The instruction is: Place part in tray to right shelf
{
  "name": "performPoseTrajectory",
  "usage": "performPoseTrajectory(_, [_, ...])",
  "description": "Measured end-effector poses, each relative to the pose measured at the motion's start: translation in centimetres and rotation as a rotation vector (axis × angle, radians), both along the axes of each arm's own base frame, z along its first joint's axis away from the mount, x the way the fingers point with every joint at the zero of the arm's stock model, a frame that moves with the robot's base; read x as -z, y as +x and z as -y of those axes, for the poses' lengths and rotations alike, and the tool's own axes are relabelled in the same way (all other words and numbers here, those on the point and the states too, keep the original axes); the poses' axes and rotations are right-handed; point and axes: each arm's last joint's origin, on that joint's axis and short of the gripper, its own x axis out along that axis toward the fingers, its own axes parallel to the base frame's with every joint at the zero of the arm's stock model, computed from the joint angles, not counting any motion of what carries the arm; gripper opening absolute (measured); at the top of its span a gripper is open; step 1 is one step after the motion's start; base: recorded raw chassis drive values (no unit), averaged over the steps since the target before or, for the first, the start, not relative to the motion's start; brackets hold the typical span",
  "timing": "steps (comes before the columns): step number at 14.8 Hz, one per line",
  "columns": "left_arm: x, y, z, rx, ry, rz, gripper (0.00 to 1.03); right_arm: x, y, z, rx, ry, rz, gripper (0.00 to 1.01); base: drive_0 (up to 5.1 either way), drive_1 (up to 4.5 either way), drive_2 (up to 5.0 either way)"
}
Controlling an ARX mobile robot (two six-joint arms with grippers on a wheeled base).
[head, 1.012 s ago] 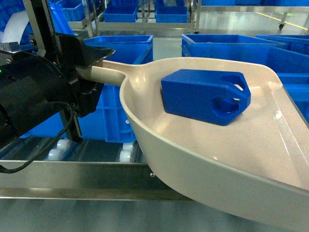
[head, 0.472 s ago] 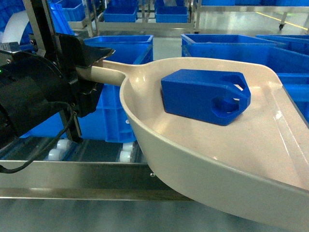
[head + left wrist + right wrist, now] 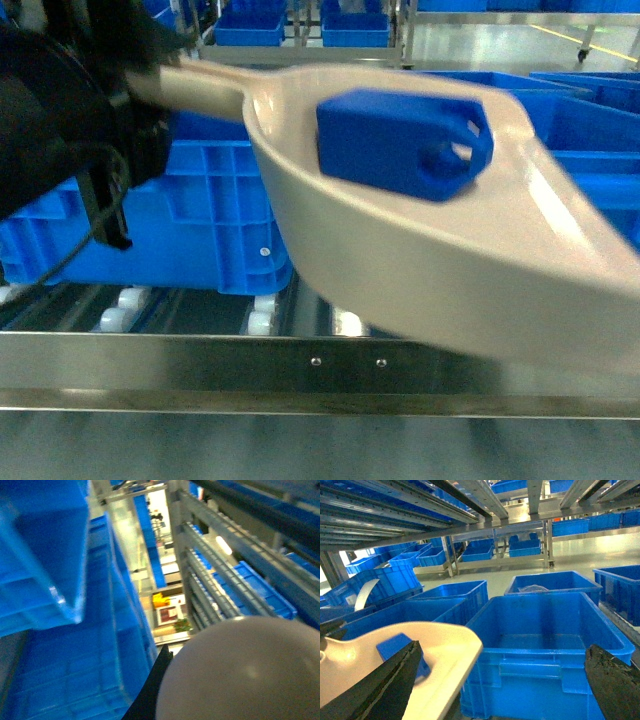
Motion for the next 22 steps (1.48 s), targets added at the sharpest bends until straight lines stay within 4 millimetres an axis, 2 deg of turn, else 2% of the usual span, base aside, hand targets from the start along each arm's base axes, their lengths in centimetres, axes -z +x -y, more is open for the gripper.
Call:
performPoseTrajectory(1, [-0.6,-0.1,0.2,0.005,-0.016,0.018,0.12,0.0,0.0,0.0,0.000,0.000,0.000,0.98,0.0,0.00,0.0])
performPoseTrajectory(3, [-0.1,0.0,0.3,-0.002,-0.023,-0.050,0.12,0.0,0.0,0.0,0.000,0.000,-0.001,0.98,0.0,0.00,0.0])
performPoseTrajectory(4, [-0.4,0.0,0.0,-0.024,-0.032,-0.067,0.12,0.0,0.0,0.0,0.000,0.000,-0.001,0.98,0.0,0.00,0.0])
performPoseTrajectory(7, [-5.0,1.8,-3.2,-0.240,-0.089,-0.078,0.12,0.0,0.0,0.0,0.000,0.000,0.000,0.98,0.0,0.00,0.0])
performPoseTrajectory(9, [-6.4,4.2,-5.3,-0.379,-0.036,-0.113,0.12,0.0,0.0,0.0,0.000,0.000,0.000,0.98,0.0,0.00,0.0])
performPoseTrajectory(11, [-7.7,8.0,-8.8,-0.571,0.048,-0.146,0.12,0.0,0.0,0.0,0.000,0.000,-0.001,0.98,0.0,0.00,0.0])
performPoseTrajectory(13, [-9.4,12.1,-11.6,-0.846,0.199,-0.134,0.12,0.0,0.0,0.0,0.000,0.000,-0.001,0.98,0.0,0.00,0.0])
performPoseTrajectory(14, [-10.2,13.7,-12.1,-0.943,0.313,-0.173,0.12,0.0,0.0,0.0,0.000,0.000,0.000,0.98,0.0,0.00,0.0])
performPoseTrajectory(15, [-10.8,14.6,-12.0,-0.938,0.426,-0.184,0.12,0.0,0.0,0.0,0.000,0.000,0.000,0.98,0.0,0.00,0.0])
performPoseTrajectory(16, [-11.0,14.8,-11.2,-0.914,0.548,-0.207,0.12,0.0,0.0,0.0,0.000,0.000,0.000,0.98,0.0,0.00,0.0])
performPoseTrajectory(18, [-11.3,14.7,-10.4,-0.898,0.649,-0.217,0.12,0.0,0.0,0.0,0.000,0.000,0.000,0.98,0.0,0.00,0.0])
performPoseTrajectory(19, [-11.2,13.4,-10.5,-0.889,0.670,-0.203,0.12,0.0,0.0,0.0,0.000,0.000,0.000,0.98,0.0,0.00,0.0])
performPoseTrajectory(20, [-12.6,9.9,-10.7,-0.849,0.602,-0.096,0.12,0.0,0.0,0.0,0.000,0.000,0.000,0.98,0.0,0.00,0.0])
performPoseTrajectory(22, [-13.9,6.2,-10.2,-0.694,0.443,0.009,0.12,0.0,0.0,0.0,0.000,0.000,0.000,0.98,0.0,0.00,0.0])
